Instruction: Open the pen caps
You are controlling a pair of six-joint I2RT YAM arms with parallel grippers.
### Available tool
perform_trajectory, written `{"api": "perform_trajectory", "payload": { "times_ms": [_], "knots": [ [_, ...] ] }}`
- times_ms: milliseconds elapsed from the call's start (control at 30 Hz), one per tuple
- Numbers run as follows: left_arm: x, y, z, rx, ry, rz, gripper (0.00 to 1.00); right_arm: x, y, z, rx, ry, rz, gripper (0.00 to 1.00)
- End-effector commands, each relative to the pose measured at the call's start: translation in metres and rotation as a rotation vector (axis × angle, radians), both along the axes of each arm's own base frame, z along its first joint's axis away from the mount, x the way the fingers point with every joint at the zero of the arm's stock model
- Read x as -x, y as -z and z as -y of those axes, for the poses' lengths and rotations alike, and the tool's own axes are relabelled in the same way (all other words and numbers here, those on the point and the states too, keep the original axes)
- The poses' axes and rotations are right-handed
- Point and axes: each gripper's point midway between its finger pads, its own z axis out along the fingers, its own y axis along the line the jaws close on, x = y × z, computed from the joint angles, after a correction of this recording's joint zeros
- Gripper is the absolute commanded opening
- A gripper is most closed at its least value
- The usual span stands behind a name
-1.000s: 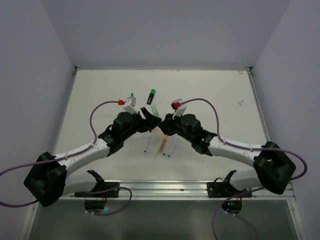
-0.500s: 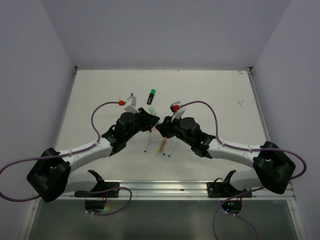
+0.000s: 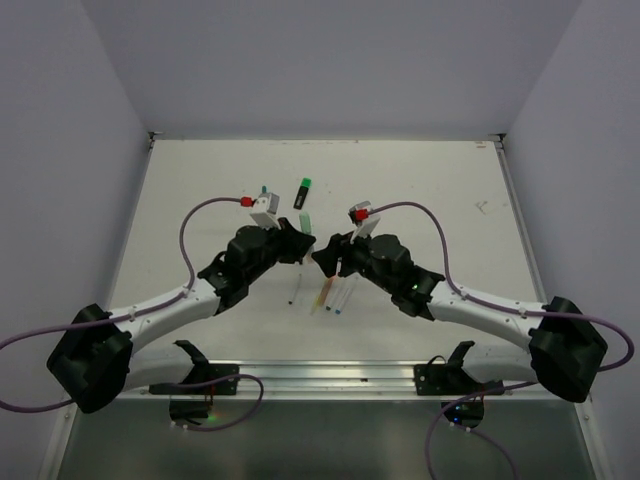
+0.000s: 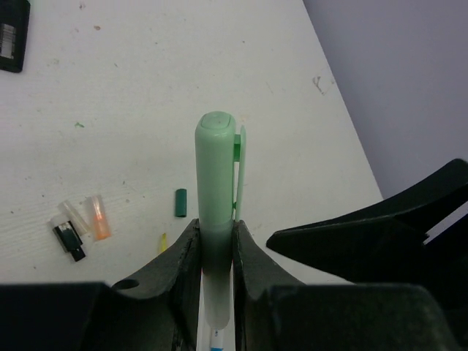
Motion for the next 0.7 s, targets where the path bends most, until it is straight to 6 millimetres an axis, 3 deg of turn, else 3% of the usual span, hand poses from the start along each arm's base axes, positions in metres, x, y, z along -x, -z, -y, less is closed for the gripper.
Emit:
{"api": "perform_trajectory", "payload": {
  "times_ms": [0,133,300,500,667],
  "knots": [
    [0.006,-0.007,-0.011,-0.146,0.083,0.138,0.0,0.003,-0.029,0.007,-0.015,0.01,0.025,0.61],
    [0.014,0.004,-0.02,-0.21,0.114,0.156,0.0,0.002,-0.044,0.012,-0.015,0.041,0.011,0.71],
    [0.029,0.004,-0.01,-0.228,0.235,0.206,0.0,-0.013,-0.07,0.008,-0.015,0.104,-0.005,0.73],
    [0.038,0.003,-0.003,-0.232,0.29,0.228,0.0,-0.034,-0.072,-0.01,0.016,0.152,-0.064,0.73],
    [0.04,0.001,-0.002,-0.23,0.299,0.236,0.0,-0.04,-0.049,-0.025,0.05,0.147,-0.138,0.71]
  ]
}}
